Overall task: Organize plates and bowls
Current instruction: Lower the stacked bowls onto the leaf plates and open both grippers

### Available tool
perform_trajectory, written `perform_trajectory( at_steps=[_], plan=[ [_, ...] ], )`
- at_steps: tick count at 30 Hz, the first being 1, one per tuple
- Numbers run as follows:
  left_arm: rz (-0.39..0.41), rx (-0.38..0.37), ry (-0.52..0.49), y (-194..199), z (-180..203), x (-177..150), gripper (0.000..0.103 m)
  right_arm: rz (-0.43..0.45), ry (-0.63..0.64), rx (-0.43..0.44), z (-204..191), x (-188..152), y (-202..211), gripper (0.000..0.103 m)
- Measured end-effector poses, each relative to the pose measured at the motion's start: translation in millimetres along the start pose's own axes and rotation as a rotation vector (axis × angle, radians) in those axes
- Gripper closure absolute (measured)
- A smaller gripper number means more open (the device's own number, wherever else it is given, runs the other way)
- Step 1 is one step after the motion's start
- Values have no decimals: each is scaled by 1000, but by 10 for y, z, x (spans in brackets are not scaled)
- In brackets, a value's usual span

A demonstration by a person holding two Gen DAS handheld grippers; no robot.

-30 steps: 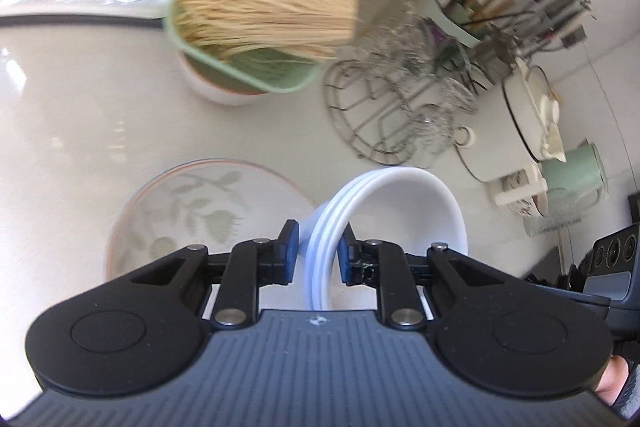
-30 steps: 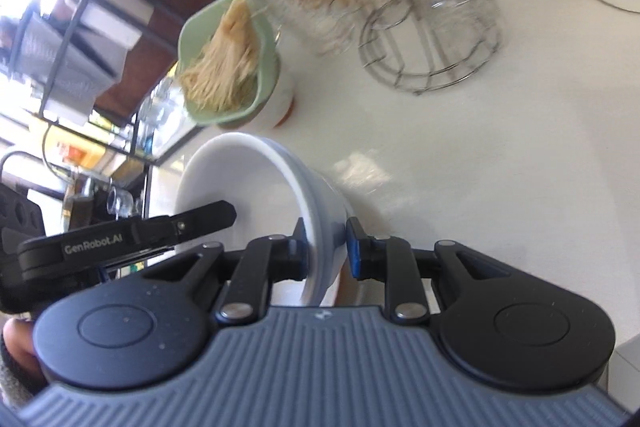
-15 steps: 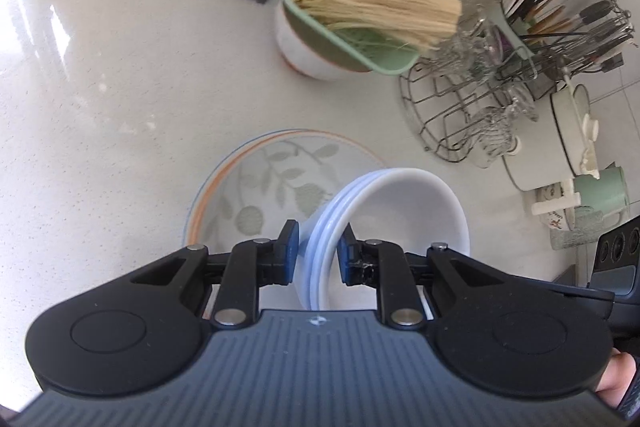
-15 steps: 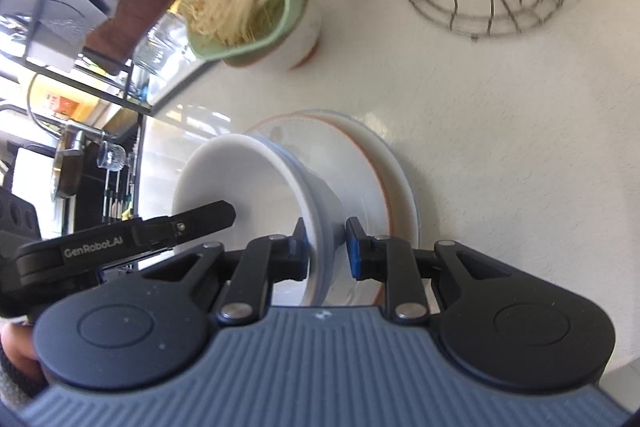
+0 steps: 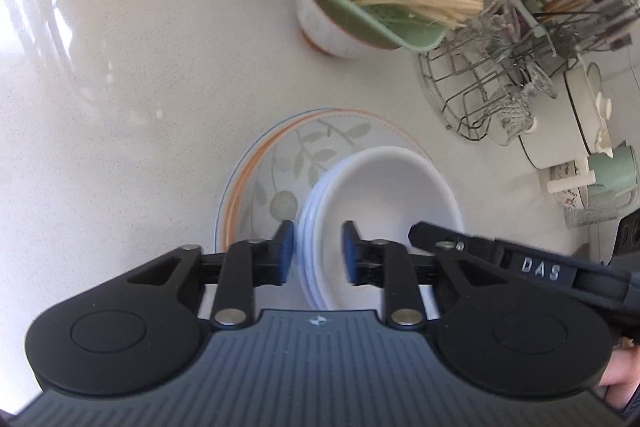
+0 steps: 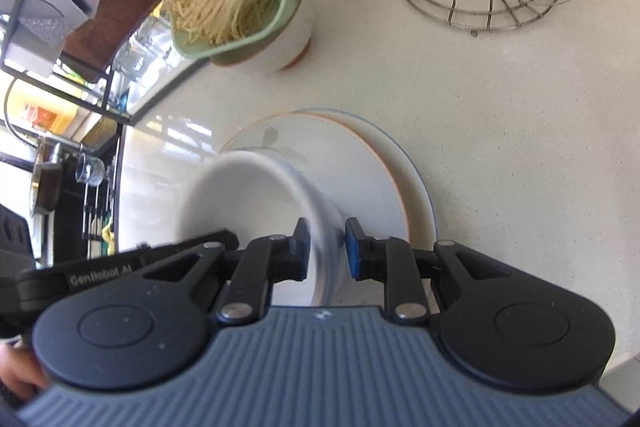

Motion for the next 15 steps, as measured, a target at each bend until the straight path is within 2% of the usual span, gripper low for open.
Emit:
perform_trajectory(
  at_steps=[1, 11, 15],
  plan=[
    [10, -4, -13, 23, 10, 1, 56, 18, -2, -2, -12, 4, 18, 81],
    [52, -24, -83, 251, 53, 96, 56, 102, 14, -31, -147, 6, 193, 80],
    [95, -20, -102, 429, 78, 169, 56, 137, 40, -24, -216, 21, 316, 80]
  ],
)
Point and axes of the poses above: each gripper's, at about its wrist camera, not at the fingertips, and y roughly against the way its jaws point, z to its right, x to its top, the point moved 2 cm from there along -y, roughly the way its jaws point, and after that the axes turned 15 degrees about z, right-handed, at the moved point
